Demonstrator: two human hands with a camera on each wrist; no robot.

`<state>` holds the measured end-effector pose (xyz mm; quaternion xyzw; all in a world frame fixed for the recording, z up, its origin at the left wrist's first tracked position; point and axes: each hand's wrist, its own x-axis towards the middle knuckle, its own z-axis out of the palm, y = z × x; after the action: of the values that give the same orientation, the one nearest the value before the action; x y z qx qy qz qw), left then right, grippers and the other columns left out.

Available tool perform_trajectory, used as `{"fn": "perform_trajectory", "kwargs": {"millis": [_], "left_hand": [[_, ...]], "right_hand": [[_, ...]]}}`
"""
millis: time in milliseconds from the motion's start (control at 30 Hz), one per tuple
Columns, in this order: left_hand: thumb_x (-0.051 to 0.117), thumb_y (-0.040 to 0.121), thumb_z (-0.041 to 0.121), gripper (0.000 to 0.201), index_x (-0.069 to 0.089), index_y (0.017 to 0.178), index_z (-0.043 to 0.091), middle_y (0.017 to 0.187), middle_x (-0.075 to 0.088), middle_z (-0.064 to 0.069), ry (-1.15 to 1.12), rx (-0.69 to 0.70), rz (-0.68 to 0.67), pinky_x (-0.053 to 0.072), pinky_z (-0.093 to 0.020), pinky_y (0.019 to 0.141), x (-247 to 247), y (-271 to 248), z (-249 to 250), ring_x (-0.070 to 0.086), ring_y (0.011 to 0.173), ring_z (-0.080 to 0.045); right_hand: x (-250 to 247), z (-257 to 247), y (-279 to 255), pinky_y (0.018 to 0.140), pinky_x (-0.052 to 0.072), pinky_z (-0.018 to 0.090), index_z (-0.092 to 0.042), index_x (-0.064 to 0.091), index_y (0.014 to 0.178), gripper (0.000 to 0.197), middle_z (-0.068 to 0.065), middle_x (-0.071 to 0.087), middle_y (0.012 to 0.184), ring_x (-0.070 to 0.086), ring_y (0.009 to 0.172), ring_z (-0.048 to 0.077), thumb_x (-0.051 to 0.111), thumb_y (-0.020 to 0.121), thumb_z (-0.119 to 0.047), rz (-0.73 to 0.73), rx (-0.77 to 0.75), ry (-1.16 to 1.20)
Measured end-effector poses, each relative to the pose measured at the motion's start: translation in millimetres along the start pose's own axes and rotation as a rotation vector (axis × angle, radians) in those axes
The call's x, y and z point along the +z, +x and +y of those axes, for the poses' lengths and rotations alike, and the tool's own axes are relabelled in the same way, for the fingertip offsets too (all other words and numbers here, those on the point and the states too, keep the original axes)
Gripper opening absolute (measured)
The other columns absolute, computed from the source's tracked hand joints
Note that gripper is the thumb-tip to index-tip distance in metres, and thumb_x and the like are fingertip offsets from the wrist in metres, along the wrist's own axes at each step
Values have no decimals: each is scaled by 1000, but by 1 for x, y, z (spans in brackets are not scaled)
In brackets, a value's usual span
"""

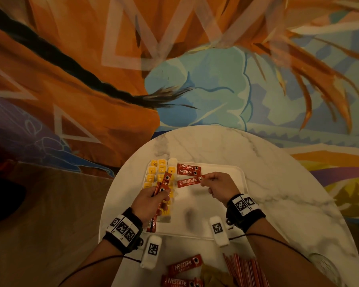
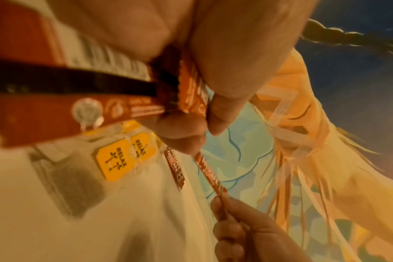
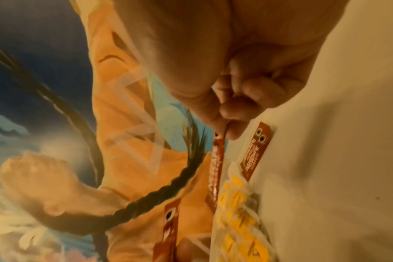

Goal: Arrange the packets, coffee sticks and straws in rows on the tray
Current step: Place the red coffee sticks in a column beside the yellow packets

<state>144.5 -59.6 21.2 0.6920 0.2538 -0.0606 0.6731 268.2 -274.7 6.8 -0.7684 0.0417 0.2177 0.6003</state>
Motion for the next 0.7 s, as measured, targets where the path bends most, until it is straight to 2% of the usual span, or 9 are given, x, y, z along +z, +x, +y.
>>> {"fn": "perform_trajectory", "kwargs": {"millis": [133,233,367,533,600,700], "left_hand": [[65,95,27,22,69,101,6,80,68,-7,-80,-54,-23,47,-26,52,-2,1,-1,62,62,-17],[66,94,26,21,69,101,6,78,68,-6,-122,-75,-35,46,-27,52,-4,2,-4,61,62,-18],[67,93,25,21,69,101,6,78,67,-7,-163,-89,-47,44,-27,50,-8,2,-8,60,63,-20],[67,93,25,20,68,99,6,79,67,-8,-172,-91,-45,44,-27,50,-11,3,-11,60,63,-20],[67,94,25,19,68,99,7,79,68,-7,-171,-89,-46,44,-28,51,-13,3,-11,60,64,-20],[67,93,26,20,69,100,7,79,68,-6,-168,-87,-49,45,-29,53,-14,3,-12,61,65,-21]], "right_hand": [[2,15,15,45,41,22,-4,71,93,12,9,67,73,53,53,14,72,82,-7,144,111,-5],[13,18,21,44,42,21,-6,69,95,17,7,68,71,56,51,13,76,80,-10,173,136,-60],[26,14,30,51,47,24,-15,67,93,21,7,73,80,65,58,15,79,76,-14,218,173,-111],[40,12,38,51,50,23,-14,70,89,17,4,73,70,68,53,12,79,76,-12,225,200,-138],[43,11,40,53,56,26,-12,69,88,15,5,73,66,69,52,13,78,76,-10,232,213,-125],[44,9,43,64,63,39,-12,67,86,13,7,72,60,69,52,17,75,77,-8,238,227,-131]]}}
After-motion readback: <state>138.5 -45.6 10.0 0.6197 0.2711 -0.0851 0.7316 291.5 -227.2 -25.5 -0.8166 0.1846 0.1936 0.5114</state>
